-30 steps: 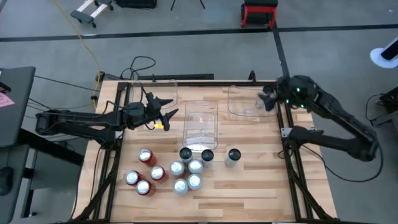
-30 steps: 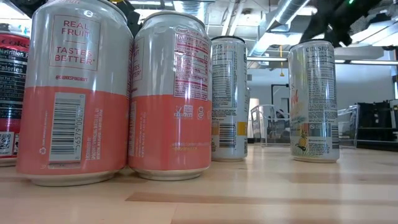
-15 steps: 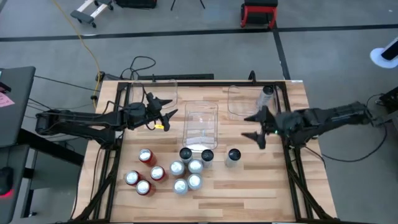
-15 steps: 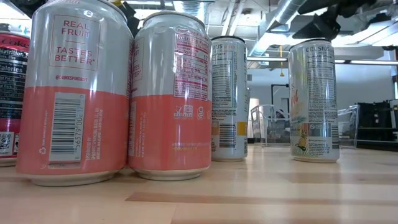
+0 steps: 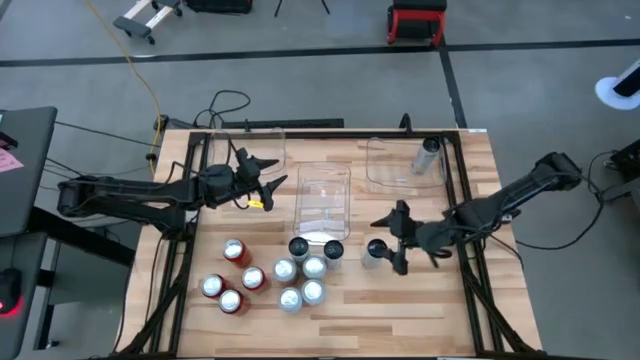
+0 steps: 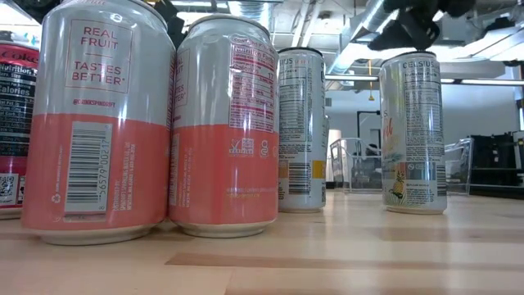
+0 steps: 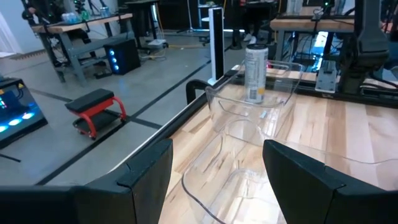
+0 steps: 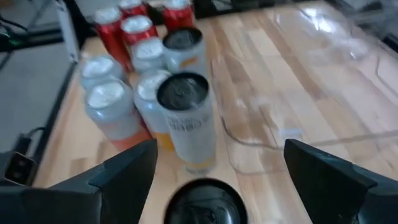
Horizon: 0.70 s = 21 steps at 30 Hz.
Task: Sort soda cans
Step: Put the right black and white soda can in the right transparent bin
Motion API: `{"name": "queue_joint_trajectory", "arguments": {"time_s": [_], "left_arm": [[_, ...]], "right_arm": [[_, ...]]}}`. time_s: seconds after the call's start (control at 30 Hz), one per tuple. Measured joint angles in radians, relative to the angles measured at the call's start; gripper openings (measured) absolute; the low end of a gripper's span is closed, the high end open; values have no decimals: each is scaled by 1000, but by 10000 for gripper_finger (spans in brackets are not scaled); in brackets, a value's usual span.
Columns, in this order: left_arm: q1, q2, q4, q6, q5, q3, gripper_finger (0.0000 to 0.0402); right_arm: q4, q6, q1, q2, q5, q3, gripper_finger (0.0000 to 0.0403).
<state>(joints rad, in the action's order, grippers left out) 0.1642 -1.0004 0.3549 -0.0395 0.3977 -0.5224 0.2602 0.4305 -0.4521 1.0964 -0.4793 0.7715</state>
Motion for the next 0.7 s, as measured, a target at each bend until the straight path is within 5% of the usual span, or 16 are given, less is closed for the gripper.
{"name": "queue_joint_trajectory", "arguments": {"time_s": [0.7], "left_arm": [[0,0,-29,15,0,0,247]], "right_arm": [[95,96,-62,70,25,3,368]]}}
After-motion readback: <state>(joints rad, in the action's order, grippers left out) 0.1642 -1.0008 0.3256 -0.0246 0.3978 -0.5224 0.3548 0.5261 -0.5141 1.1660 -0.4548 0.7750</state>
